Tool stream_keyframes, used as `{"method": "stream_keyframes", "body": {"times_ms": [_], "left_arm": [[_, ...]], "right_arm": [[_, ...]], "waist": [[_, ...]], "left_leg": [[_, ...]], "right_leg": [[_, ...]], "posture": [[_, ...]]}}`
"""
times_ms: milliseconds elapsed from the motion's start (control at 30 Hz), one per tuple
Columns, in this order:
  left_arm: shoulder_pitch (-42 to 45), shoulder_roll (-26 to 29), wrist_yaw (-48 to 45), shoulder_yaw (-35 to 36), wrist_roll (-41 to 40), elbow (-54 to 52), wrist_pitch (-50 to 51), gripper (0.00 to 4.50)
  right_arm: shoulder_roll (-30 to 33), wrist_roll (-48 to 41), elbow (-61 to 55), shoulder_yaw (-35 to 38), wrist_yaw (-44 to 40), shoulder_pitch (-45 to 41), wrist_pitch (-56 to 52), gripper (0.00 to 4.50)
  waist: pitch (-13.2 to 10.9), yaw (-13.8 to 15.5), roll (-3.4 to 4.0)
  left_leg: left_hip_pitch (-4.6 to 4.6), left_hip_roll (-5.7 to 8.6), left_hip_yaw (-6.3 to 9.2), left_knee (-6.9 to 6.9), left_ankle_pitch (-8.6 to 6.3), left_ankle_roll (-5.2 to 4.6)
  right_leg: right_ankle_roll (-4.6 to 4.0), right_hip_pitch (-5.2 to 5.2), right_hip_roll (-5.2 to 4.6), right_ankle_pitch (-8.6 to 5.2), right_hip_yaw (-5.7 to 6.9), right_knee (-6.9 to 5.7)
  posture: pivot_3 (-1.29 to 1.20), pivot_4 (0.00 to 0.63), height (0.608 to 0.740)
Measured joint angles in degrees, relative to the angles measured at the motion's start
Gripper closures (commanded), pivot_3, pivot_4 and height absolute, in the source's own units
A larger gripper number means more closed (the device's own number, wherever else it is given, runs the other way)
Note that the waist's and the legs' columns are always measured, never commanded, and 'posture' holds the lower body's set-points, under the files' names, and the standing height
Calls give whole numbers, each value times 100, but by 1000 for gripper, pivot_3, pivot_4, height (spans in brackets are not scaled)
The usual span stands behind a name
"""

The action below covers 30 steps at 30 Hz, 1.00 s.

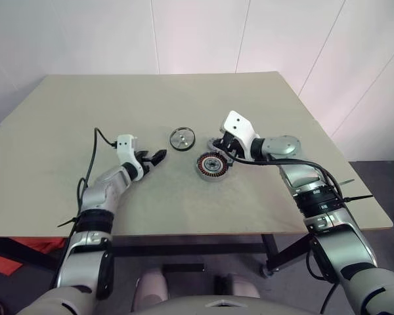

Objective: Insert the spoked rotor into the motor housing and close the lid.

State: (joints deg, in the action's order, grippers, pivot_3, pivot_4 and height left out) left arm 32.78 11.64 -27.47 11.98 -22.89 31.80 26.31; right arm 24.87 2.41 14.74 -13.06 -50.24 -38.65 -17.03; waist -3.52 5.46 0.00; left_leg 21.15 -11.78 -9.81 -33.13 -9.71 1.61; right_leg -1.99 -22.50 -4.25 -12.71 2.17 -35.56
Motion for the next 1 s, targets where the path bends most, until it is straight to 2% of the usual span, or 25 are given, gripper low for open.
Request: {"method": "stream_keyframes", "body": {"times_ms": [367, 700, 800, 1000], "left_arm": [[1860, -362, 363, 1205, -529, 2800, -20, 0], [2557, -692, 291, 1248, -489, 3647, 244, 0], [2575, -730, 282, 1262, -471, 3725, 208, 598], [2574, -776, 360, 1315, -467, 3901, 114, 2605]], "right_arm": [[73, -27, -100, 17, 71, 47, -72, 4465], [73, -36, -112, 17, 172, 75, -76, 4465], [73, -37, -112, 39, 225, 93, -76, 4500], [77, -40, -203, 112, 313, 95, -78, 4500]], "waist": [[-3, 113, -4], [-8, 214, -10], [-8, 210, -10], [-14, 208, -15]], "left_leg": [[-2, 7, 3, -5, -2, -5], [9, 8, 3, -3, -2, -5], [9, 6, 3, -2, -2, -5], [9, 6, 3, -2, -2, -5]], "right_leg": [[1, 13, -7, 1, 2, 3], [1, 12, -11, 1, 7, 19], [1, 12, -11, 1, 10, 19], [1, 12, -11, 1, 11, 20]], "posture": [[0, 0, 740], [0, 0, 740], [0, 0, 740], [0, 0, 740]]}}
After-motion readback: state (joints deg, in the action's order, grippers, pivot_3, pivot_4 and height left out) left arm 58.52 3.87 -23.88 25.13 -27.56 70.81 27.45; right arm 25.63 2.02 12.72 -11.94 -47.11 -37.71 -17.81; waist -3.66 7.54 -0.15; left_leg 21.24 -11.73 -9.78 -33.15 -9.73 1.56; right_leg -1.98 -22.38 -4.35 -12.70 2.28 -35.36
